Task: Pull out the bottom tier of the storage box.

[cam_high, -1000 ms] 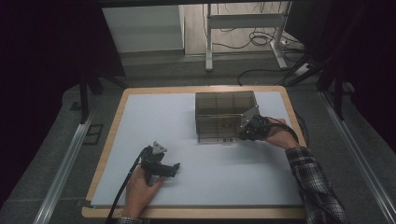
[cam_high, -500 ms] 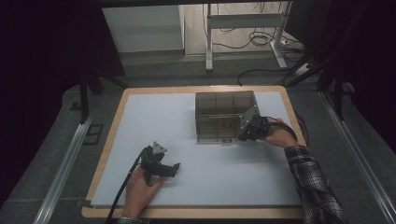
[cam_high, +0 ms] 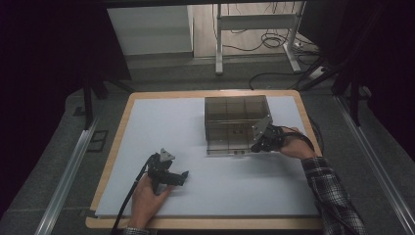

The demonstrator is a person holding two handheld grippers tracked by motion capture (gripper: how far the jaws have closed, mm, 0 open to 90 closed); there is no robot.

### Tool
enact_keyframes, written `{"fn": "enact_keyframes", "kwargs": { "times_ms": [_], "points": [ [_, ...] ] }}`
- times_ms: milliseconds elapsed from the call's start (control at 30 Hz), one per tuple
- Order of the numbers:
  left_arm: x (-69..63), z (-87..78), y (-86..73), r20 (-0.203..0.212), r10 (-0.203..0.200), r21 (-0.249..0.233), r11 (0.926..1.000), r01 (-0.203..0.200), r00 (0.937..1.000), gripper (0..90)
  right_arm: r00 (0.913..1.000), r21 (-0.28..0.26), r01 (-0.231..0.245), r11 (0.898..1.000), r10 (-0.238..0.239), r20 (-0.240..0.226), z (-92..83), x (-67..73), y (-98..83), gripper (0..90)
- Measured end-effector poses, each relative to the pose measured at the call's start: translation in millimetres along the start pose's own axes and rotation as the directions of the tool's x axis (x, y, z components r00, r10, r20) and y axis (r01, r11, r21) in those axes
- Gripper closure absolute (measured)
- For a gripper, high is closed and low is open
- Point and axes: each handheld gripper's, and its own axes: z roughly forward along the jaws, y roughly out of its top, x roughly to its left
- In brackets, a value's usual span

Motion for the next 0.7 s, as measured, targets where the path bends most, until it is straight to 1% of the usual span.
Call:
{"fn": "enact_keyframes", "kwargs": {
  "times_ms": [67, 233, 267, 300, 400, 600, 700],
  "points": [
    [0.0, 0.0, 0.0, 0.000, 0.000, 0.000, 1.0000, 0.000, 1.0000, 0.0, 0.9999, 0.001, 0.005, 1.000, -0.005, 0.012, -2.2, 4.9, 0.5, 86.4],
    [0.0, 0.0, 0.0, 0.000, 0.000, 0.000, 1.0000, 0.000, 1.0000, 0.0, 1.0000, -0.002, 0.003, 1.000, -0.003, 0.009, -2.6, 10.3, 0.5, 86.4],
    [0.0, 0.0, 0.0, 0.000, 0.000, 0.000, 1.0000, 0.000, 1.0000, 0.0, 0.9999, -0.004, 0.010, 1.000, -0.010, 0.012, -3.1, 13.1, 0.7, 86.4],
    [0.0, 0.0, 0.0, 0.000, 0.000, 0.000, 1.0000, 0.000, 1.0000, 0.0, 0.9999, -0.004, 0.010, 1.000, -0.010, 0.012, -3.1, 13.1, 0.7, 86.4],
    [0.0, 0.0, 0.0, 0.000, 0.000, 0.000, 1.0000, 0.000, 1.0000, 0.0, 1.0000, -0.009, 0.006, 1.000, -0.006, 0.000, -3.1, 18.9, 0.6, 86.4],
    [0.0, 0.0, 0.0, 0.000, 0.000, 0.000, 1.0000, 0.000, 1.0000, 0.0, 0.9999, -0.011, 0.013, 1.000, -0.012, 0.007, -4.1, 25.4, 0.3, 86.4],
    [-0.1, 0.0, 0.0, 0.000, 0.000, 0.000, 1.0000, 0.000, 1.0000, 0.0, 0.9999, -0.018, 0.015, 1.000, -0.015, -0.001, -3.3, 29.0, -0.3, 86.5]
  ]
}}
